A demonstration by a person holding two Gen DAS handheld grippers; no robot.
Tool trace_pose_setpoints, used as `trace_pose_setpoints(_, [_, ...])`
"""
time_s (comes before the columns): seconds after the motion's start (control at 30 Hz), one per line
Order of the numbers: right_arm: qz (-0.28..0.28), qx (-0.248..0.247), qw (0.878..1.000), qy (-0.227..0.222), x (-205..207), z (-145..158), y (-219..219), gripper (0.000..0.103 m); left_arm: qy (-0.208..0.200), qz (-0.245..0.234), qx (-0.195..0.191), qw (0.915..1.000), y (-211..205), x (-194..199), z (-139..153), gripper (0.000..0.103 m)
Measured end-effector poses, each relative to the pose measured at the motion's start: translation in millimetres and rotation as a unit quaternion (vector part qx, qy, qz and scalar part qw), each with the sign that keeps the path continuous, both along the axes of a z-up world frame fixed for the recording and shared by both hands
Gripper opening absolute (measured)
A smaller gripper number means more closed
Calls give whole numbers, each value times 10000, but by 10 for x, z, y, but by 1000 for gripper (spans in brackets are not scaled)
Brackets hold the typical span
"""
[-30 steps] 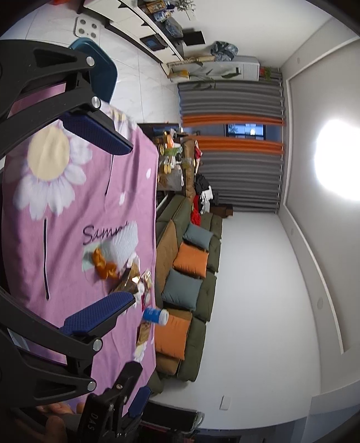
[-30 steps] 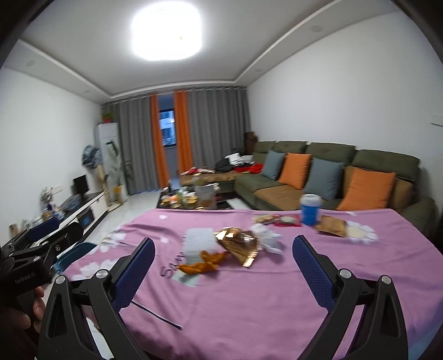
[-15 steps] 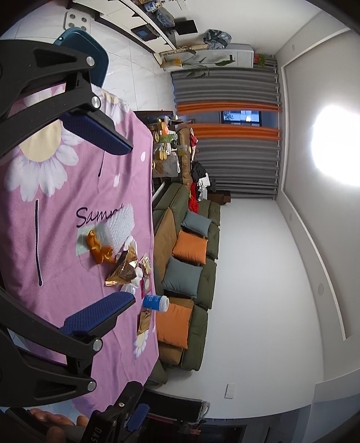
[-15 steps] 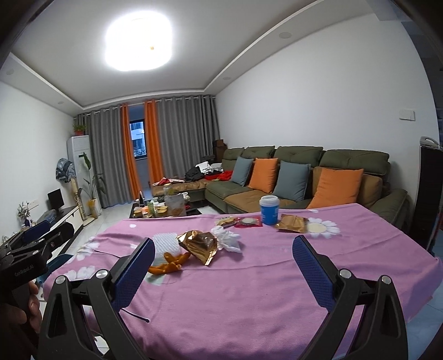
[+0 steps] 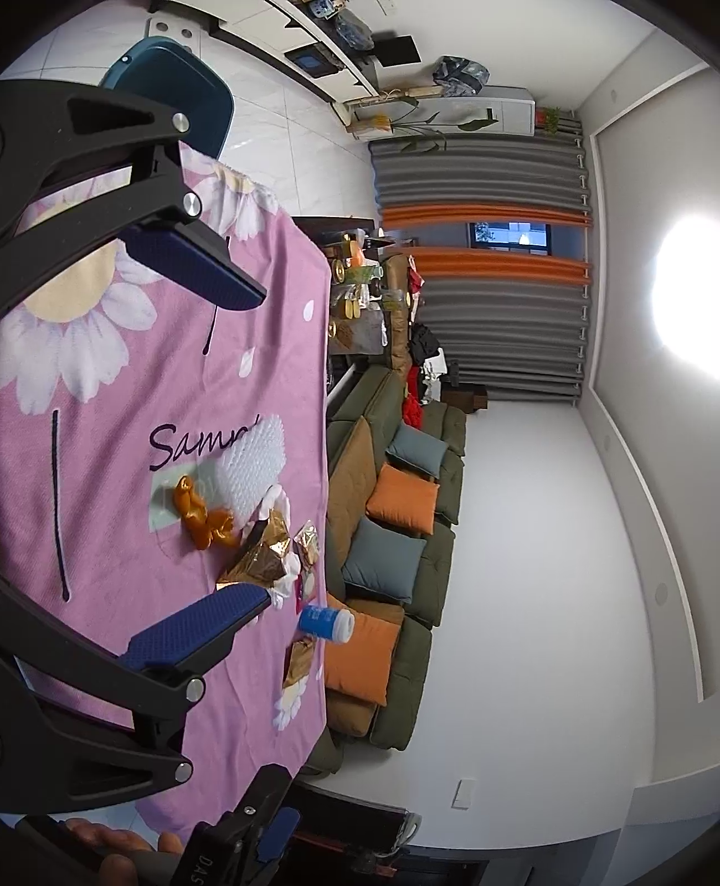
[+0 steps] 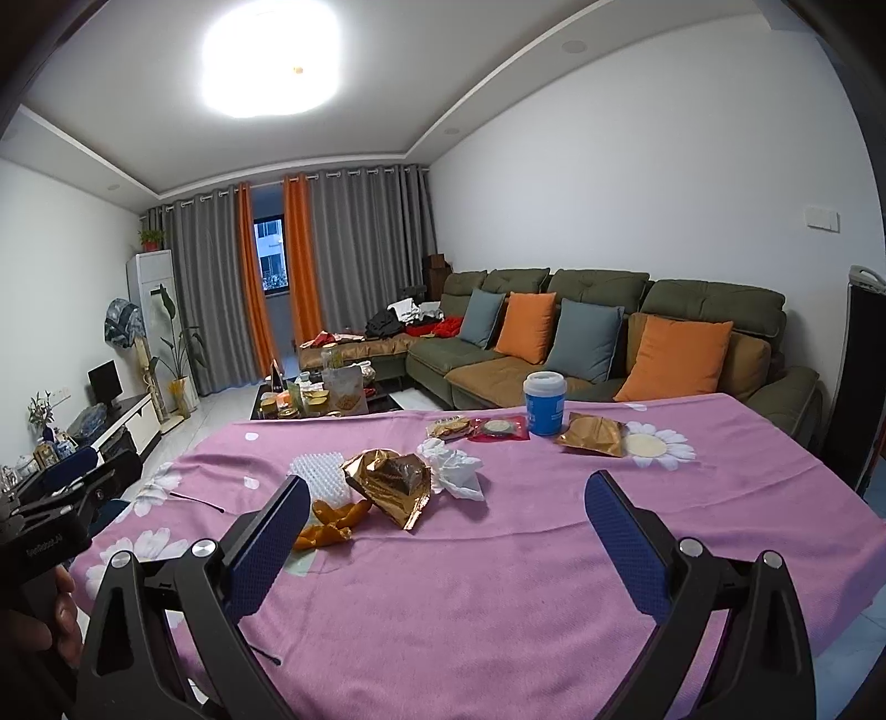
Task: Collect trash
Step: 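Move both tools back over the table toward the remaining trash, then grasp the orange peel with the left gripper while the right gripper grasps the white tissue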
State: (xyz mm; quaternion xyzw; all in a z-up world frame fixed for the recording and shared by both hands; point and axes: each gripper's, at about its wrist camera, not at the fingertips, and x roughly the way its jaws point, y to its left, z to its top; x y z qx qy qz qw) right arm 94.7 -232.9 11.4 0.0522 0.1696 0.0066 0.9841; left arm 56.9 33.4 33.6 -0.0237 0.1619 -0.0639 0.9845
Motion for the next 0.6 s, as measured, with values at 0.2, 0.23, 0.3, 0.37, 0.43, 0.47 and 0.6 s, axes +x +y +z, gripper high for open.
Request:
trace_pose_setpoints(0.2, [106, -66, 9998, 157, 294, -46, 2, 96, 116, -84, 83, 9999, -83, 274, -46, 97])
trace_pose_setpoints(0.23, [139, -71, 9996, 219, 370, -66, 3, 96, 166, -95, 93, 9998, -91, 343, -69, 97])
trace_pose_setpoints(0.3, [189, -81, 9993, 297, 478, -95, 2, 96, 262, -148, 105, 9995, -132, 450, -105, 97])
trace_pose_setpoints(0.37, [234, -56, 9990, 385, 589, -132, -14, 96, 376, -218, 97, 9990, -164, 581, -147, 97])
trace_pose_setpoints(0.43, [300, -21, 9982, 520, 709, -180, -23, 96, 487, -288, 130, 9983, -218, 715, -204, 97])
trace_pose_setpoints(0.47, [330, -8, 9976, 610, 793, -217, -28, 96, 544, -321, 144, 9979, -250, 770, -223, 97])
trace_pose_setpoints(0.6, [403, 5, 9957, 834, 1029, -299, -40, 96, 944, -528, 27, 9941, -346, 1031, -424, 97])
